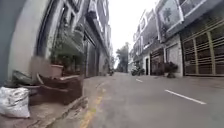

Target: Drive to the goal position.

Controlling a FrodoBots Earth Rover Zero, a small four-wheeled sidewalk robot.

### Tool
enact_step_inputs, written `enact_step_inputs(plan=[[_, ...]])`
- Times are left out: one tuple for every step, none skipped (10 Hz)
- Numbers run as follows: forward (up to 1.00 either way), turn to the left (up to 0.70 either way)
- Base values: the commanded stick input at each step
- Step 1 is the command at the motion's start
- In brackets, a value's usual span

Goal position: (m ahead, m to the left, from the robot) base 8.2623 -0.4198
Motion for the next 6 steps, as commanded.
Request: enact_step_inputs(plan=[[0.48,0.0],[0.48,0.0],[0.48,0.0],[0.48,0.0],[0.48,0.0],[0.48,0.0]])
